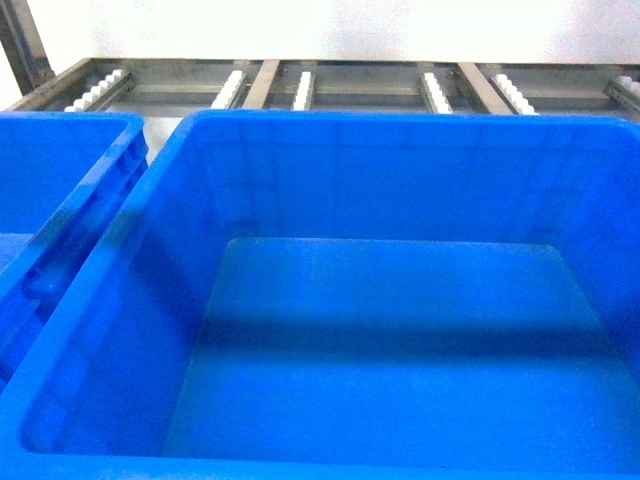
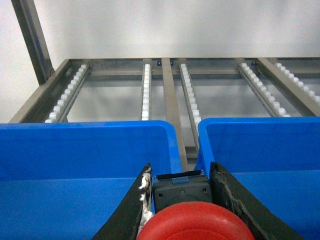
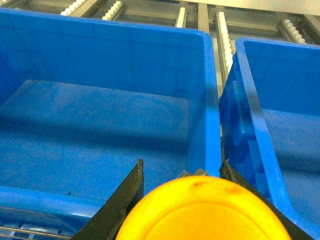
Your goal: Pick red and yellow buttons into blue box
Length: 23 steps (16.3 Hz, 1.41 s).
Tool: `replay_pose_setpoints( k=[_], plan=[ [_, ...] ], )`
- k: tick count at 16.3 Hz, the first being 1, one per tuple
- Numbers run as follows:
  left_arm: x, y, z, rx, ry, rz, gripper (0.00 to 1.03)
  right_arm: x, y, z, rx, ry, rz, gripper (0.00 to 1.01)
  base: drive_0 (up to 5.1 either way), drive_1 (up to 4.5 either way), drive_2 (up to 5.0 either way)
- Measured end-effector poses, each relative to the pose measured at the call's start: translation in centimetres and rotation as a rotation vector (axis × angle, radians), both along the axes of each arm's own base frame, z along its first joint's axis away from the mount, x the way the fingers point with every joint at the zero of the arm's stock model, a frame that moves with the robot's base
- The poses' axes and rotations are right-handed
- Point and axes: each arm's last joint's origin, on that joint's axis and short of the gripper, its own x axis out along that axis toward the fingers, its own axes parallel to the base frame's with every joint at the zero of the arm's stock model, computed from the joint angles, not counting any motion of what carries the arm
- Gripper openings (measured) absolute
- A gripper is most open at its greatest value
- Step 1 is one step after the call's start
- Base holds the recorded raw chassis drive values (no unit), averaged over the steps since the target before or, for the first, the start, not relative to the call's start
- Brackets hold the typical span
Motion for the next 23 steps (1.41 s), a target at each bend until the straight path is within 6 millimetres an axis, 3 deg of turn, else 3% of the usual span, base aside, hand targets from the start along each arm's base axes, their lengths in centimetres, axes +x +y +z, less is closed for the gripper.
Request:
replay_pose_setpoints(
  k=[2,3,4,5,10,12,14,15,16,20,21,23],
  plan=[
    [0.0,0.0,0.0,0.0,0.0,0.0,0.3,0.8,0.9,1.1,-0.005,-0.043,0.043,0.4,0.0,0.0,0.0],
    [0.0,0.0,0.0,0.0,0.0,0.0,0.3,3.3,3.6,2.5,-0.008,-0.078,0.136,0.4,0.0,0.0,0.0],
    [0.0,0.0,0.0,0.0,0.0,0.0,0.3,7.2,7.5,2.3,-0.02,-0.042,0.267,0.4,0.0,0.0,0.0],
    [0.0,0.0,0.0,0.0,0.0,0.0,0.3,11.5,9.8,1.2,-0.062,0.086,0.286,0.4,0.0,0.0,0.0],
    [0.0,0.0,0.0,0.0,0.0,0.001,0.3,19.6,14.4,-3.1,-0.209,0.433,0.4,0.4,0.0,0.0,0.0],
    [0.0,0.0,0.0,0.0,0.0,0.001,0.3,20.9,15.5,-4.9,-0.265,0.556,0.449,0.4,0.0,0.0,0.0],
    [0.0,0.0,0.0,0.0,0.0,0.001,0.3,21.0,15.9,-6.7,-0.34,0.606,0.466,0.4,0.0,0.0,0.0],
    [0.0,0.0,0.0,0.0,0.0,0.001,0.3,21.0,15.9,-7.1,-0.357,0.621,0.476,0.42,0.0,0.0,0.0],
    [0.0,0.0,0.0,0.0,0.0,0.001,0.3,21.1,15.9,-7.2,-0.366,0.608,0.474,0.52,0.0,0.0,0.0],
    [0.0,0.0,0.0,0.0,0.0,0.001,0.3,21.4,13.9,-5.8,-0.297,0.531,0.405,0.95,0.0,0.0,0.0],
    [0.0,0.0,0.0,0.0,0.0,0.001,0.3,21.2,13.1,-4.9,-0.273,0.514,0.383,1.0,0.0,0.0,0.0],
    [0.0,0.0,0.0,0.0,0.0,0.001,0.3,20.3,10.9,-2.6,-0.216,0.437,0.333,0.98,0.0,0.0,0.0]
  ],
)
